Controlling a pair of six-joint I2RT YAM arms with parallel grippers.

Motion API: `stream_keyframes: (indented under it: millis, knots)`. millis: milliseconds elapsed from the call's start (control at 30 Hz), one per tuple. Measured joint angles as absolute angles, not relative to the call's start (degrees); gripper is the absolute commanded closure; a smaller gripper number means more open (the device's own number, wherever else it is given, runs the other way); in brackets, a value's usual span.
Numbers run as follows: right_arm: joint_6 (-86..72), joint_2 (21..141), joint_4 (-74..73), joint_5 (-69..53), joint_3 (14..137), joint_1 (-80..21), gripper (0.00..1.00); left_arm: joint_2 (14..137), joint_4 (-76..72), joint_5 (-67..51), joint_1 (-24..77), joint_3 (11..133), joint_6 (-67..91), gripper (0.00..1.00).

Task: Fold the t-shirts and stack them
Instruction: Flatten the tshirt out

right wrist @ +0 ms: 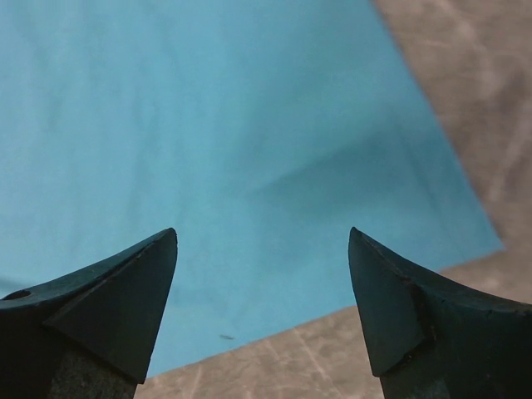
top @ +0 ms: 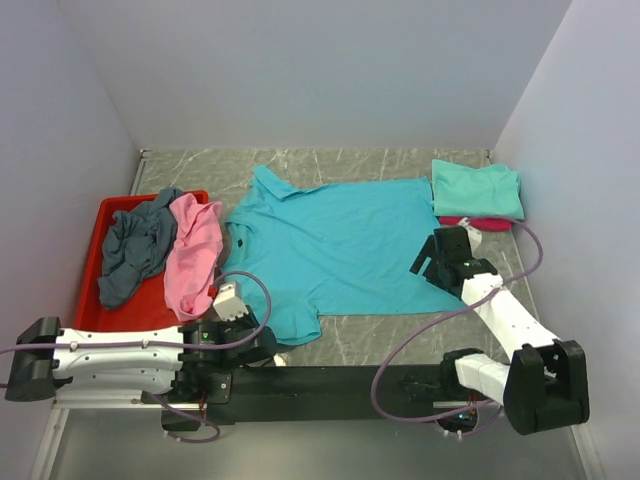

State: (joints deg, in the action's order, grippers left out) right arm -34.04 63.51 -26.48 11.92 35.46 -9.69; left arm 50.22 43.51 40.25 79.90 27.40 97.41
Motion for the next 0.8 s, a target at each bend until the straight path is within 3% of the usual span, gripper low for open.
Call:
stream_keyframes:
  millis: [267,800]
  knots:
    - [-37.3,61.6,-33.8,12.5,35.5,0.2,0.13,47.9,37.8,41.7,77.7,27.2,87.5,0.99]
    - [-41.6,67.5,-37.0,11.1,35.3,8.8,0.22,45.0,28.1,38.5,76.9,23.7,76.5,0.99]
